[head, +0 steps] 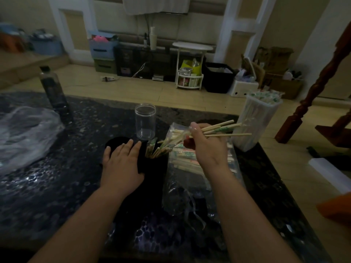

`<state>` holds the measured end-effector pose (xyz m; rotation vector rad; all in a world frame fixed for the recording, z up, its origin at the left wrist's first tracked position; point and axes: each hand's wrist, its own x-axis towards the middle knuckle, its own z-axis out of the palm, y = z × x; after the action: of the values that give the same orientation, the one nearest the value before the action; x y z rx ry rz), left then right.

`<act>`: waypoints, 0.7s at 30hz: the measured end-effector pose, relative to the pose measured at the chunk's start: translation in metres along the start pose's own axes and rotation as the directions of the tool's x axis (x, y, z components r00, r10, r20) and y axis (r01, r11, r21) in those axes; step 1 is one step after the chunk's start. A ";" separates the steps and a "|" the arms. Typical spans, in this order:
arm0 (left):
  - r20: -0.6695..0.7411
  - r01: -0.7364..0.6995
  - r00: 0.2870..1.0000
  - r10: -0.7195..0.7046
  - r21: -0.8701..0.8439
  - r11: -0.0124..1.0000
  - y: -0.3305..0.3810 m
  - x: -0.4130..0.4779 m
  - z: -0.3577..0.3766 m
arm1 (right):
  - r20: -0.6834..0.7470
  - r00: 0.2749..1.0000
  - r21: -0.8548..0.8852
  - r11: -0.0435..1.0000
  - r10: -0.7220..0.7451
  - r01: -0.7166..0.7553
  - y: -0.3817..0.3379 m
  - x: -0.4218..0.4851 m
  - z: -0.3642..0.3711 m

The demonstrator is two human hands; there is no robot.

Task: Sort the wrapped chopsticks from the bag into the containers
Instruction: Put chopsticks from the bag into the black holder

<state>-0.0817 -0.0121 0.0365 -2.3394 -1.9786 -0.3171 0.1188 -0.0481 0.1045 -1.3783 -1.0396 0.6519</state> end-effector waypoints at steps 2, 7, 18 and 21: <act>0.004 -0.002 1.000 0.002 -0.009 1.000 0.000 0.000 0.000 | 0.029 0.999 0.001 0.999 0.040 -0.040 0.005 0.001 0.005; 0.010 -0.005 1.000 0.005 -0.010 1.000 0.000 0.000 -0.001 | 0.063 0.996 0.009 0.997 0.070 -0.071 0.007 0.000 0.015; -0.011 -0.017 1.000 0.017 -0.021 1.000 -0.001 -0.002 0.000 | 0.104 0.994 -0.071 0.997 0.020 -0.013 0.015 -0.005 0.028; 0.003 -0.015 1.000 0.015 -0.018 1.000 -0.001 -0.001 -0.001 | 0.076 0.997 -0.033 0.999 0.004 -0.001 0.015 -0.005 0.030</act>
<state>-0.0828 -0.0132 0.0368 -2.3651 -1.9668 -0.3321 0.0931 -0.0361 0.0850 -1.3928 -1.1140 0.6960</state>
